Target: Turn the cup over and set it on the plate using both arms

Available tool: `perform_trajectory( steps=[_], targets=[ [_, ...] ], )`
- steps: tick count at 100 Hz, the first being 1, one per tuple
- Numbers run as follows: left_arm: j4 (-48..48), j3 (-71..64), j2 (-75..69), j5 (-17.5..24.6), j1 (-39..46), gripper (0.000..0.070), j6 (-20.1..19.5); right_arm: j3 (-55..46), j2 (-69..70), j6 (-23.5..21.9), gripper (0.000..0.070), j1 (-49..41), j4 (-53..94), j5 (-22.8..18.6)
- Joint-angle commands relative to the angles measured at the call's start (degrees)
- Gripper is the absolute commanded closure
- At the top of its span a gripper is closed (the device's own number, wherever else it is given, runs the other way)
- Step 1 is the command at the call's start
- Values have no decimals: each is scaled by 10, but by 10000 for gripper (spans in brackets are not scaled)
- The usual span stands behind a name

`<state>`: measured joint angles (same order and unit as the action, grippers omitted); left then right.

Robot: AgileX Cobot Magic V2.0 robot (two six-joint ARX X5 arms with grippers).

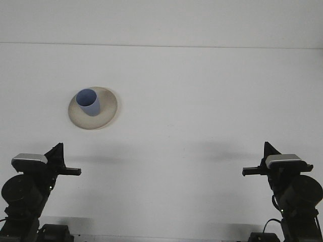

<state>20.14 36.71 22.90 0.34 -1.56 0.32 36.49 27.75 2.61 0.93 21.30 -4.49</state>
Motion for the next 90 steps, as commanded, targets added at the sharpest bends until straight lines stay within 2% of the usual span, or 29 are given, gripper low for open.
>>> perform_trajectory(
  steps=[1, 75, 90],
  targets=[
    [-5, 7, 1, 1, 0, 690, -7, 2, 0, 2, 700, 0, -7, 0],
    [-7, 7, -7, -1, 0, 690, -7, 2, 1, 2, 700, 0, -8, 0],
    [-60, -31, -35, -1, -1, 690, -9, 2, 0, 2, 700, 0, -7, 0]
  ],
)
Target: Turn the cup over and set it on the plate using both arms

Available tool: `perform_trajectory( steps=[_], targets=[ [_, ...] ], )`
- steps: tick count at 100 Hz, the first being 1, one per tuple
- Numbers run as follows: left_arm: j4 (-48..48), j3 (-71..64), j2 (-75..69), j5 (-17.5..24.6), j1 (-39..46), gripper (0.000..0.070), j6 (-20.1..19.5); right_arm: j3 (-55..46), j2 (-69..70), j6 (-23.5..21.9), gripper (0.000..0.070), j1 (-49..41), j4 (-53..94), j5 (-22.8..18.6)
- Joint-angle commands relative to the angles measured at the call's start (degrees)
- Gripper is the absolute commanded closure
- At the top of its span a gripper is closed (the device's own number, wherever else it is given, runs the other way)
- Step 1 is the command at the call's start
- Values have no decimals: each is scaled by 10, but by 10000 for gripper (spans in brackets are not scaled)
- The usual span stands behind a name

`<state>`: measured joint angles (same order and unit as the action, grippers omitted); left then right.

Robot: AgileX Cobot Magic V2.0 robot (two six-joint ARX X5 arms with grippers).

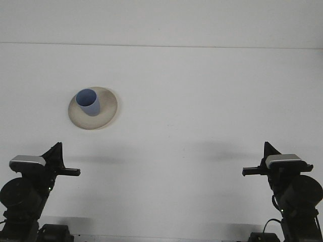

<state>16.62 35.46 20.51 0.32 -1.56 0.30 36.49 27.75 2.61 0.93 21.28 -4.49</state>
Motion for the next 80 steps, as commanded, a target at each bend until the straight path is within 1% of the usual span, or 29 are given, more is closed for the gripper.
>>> perform_trajectory(
  steps=[1, 18, 38, 46, 58, 70, 80],
  targets=[
    [-32, -24, -14, 0, -1, 690, -9, 2, 0, 2, 700, 0, -7, 0],
    [-136, -140, -90, 1, -10, 690, -7, 2, 1, 2, 700, 0, -7, 0],
    [-194, -254, -177, 1, -14, 690, -7, 2, 0, 2, 700, 0, -7, 0],
    [-199, -283, -205, 1, -14, 690, -7, 2, 0, 2, 700, 0, -7, 0],
    [-216, -306, -203, 1, -14, 690, -7, 2, 1, 2, 700, 0, -7, 0],
    [-271, -332, -203, 1, -15, 690, 0, 2, 0, 2, 700, 0, -15, 0],
    [-297, -347, -203, 1, -15, 690, 5, 2, 0, 2, 700, 0, -20, 0]
  ],
)
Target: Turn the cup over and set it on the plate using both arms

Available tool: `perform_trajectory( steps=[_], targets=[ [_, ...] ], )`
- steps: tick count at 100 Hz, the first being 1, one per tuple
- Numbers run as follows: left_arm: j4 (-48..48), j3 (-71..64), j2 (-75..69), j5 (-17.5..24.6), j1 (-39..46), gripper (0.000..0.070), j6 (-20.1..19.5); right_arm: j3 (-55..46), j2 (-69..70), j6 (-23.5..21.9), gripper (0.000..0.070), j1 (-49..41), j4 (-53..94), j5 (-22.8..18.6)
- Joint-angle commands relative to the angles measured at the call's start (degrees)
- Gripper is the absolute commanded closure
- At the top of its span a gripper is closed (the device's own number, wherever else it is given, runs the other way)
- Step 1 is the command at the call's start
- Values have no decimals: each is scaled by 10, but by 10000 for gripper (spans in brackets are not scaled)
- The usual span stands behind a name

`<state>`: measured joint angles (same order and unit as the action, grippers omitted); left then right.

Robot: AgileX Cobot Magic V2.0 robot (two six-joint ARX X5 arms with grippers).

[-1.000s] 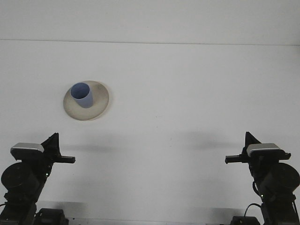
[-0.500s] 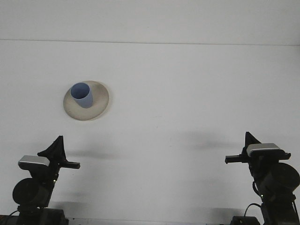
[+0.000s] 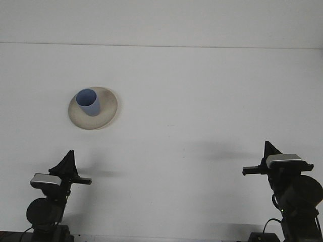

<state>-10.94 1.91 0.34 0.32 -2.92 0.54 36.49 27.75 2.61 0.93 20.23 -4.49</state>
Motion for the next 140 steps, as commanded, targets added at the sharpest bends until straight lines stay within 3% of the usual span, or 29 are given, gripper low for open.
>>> perform_trajectory(
  steps=[1, 111, 140],
  targets=[
    [-21, -11, -2, 1, -1, 690, 3, 2, 0, 2, 700, 0, -9, 0],
    [-20, -11, -2, 1, -1, 690, 4, -1, -10, 2, 700, 1, -9, 2],
    [-20, -11, -2, 1, -1, 690, 4, -100, -115, 2, 700, 2, -109, 1]
  ],
)
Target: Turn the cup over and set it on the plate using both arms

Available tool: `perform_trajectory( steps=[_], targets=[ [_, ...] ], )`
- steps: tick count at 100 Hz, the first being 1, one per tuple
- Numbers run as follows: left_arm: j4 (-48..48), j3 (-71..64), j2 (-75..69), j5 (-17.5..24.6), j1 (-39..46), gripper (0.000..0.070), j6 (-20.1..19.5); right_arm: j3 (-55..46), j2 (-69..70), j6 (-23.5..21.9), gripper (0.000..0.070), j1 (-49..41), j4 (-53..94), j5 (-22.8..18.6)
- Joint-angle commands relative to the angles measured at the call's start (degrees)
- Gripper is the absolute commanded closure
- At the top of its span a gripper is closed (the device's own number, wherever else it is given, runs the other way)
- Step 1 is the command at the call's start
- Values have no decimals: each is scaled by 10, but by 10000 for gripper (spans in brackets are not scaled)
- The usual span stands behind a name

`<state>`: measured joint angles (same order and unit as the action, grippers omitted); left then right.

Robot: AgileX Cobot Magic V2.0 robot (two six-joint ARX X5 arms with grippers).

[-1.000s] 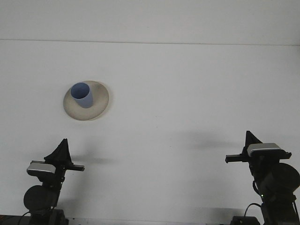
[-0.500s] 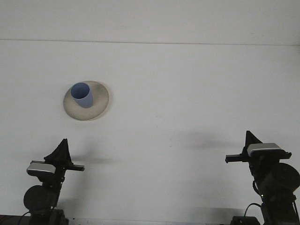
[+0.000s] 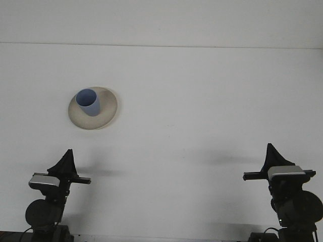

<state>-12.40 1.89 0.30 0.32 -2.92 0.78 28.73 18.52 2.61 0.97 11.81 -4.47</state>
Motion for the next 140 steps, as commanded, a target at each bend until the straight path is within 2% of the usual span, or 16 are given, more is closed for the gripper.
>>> perform_trajectory(
  steps=[1, 32, 63, 89, 140],
  targets=[
    [-6, -11, -1, 1, -1, 690, 1, -28, -28, 2, 700, 1, -29, 0],
    [-6, -11, -1, 1, -1, 690, 1, -144, -187, 2, 700, 1, -57, 18],
    [-6, -11, -1, 1, -1, 690, 1, -208, -184, 1, 700, 1, -103, 19],
    [-5, -11, -1, 1, -1, 690, 1, -265, -184, -18, 700, 1, -163, 19],
    [-5, -11, -1, 1, -1, 690, 1, -280, -184, -26, 700, 1, -192, 19]
  ],
)
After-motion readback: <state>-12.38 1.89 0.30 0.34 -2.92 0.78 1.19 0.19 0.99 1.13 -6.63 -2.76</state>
